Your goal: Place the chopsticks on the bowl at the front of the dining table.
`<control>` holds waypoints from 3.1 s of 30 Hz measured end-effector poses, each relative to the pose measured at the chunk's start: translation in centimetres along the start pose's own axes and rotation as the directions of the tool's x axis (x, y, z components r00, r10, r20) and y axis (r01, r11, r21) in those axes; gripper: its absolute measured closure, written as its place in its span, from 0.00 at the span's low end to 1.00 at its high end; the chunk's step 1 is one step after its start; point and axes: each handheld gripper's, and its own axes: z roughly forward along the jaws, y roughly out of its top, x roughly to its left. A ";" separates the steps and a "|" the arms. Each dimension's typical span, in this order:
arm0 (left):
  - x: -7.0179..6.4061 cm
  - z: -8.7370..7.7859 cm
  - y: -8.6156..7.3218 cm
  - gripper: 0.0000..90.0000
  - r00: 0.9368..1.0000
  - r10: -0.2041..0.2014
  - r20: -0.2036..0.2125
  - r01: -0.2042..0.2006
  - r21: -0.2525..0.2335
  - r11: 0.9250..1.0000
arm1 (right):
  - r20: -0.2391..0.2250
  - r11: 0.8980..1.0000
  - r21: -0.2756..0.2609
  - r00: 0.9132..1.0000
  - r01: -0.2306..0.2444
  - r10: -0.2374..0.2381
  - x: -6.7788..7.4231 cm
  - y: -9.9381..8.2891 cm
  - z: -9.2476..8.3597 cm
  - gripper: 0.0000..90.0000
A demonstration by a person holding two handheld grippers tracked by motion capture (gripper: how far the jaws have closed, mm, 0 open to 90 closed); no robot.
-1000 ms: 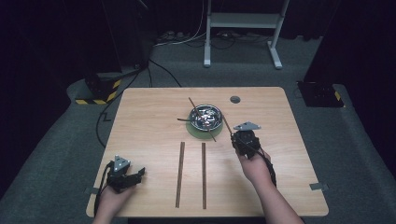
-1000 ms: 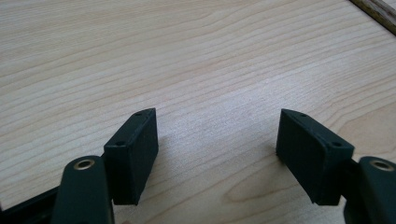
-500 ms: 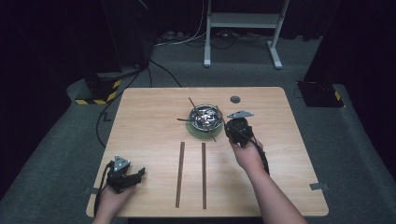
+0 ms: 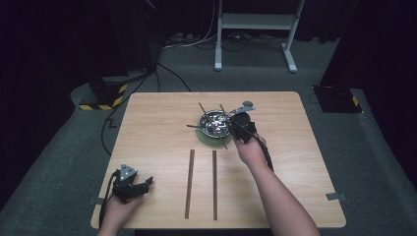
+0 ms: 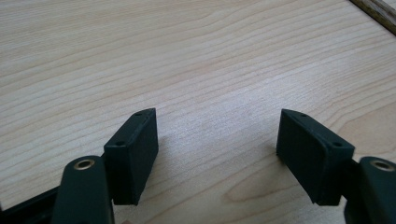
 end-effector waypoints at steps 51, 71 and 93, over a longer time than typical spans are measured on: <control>0.1 0.0 0.0 0.33 1.000 -0.005 0.005 0.005 0.001 1.000 | 0.002 0.994 0.111 1.000 -0.009 0.008 1.6 5.7 8.4 0.94; 0.1 0.0 0.0 0.33 1.000 -0.003 0.006 0.003 0.001 1.000 | -0.009 0.990 0.143 1.000 -0.019 0.020 1.8 5.3 9.9 0.93; 0.1 0.0 0.0 0.33 1.000 -0.004 0.007 0.004 -0.001 1.000 | -0.033 0.988 0.147 0.999 -0.036 0.041 2.1 5.3 10.3 0.93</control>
